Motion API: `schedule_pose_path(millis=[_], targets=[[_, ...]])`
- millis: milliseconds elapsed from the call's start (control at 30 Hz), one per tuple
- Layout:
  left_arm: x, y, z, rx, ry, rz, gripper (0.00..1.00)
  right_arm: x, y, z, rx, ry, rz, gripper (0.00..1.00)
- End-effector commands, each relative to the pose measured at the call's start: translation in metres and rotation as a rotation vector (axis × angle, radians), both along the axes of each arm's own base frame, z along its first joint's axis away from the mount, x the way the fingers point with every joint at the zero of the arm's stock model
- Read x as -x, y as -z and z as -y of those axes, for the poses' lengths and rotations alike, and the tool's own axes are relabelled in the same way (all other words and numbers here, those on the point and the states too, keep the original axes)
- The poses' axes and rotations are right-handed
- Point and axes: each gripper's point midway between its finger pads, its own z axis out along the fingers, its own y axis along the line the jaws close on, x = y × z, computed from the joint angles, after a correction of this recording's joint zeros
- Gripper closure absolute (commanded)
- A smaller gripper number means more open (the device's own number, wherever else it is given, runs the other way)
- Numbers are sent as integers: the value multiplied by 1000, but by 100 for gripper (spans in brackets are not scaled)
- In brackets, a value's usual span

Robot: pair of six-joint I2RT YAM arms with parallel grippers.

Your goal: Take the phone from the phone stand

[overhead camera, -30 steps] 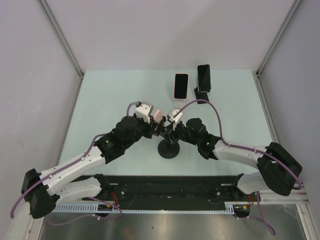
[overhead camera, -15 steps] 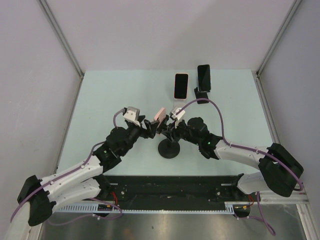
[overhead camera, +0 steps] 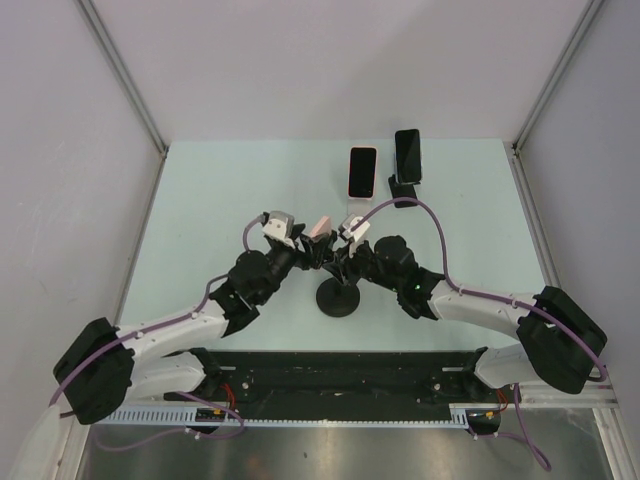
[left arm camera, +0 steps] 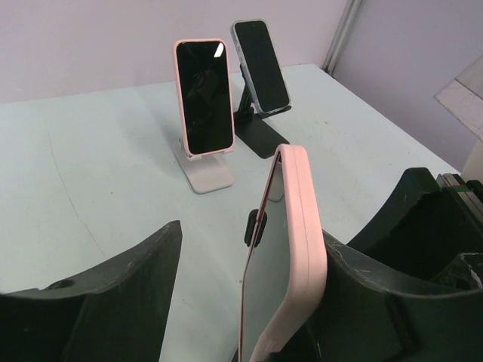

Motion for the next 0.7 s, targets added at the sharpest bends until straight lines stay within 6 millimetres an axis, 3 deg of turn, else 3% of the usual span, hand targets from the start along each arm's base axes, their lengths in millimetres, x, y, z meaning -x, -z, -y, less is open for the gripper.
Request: schedule_pose_path(millis=[0,167,567,667], targets=[[-10,-27,0,53,-28,101,33,-3,-20,-6,-68,10,47,100],[-15,-22,4,37,-32,102,43,-2,-23,-6,-74,5,52,100],[-20,-3,12,-3,-21,77,43,-1,-24,-8,-82,-7,55,100],[-19,-5,12,0,-17,84,59,-1,-25,-8,-79,-3,58,100]])
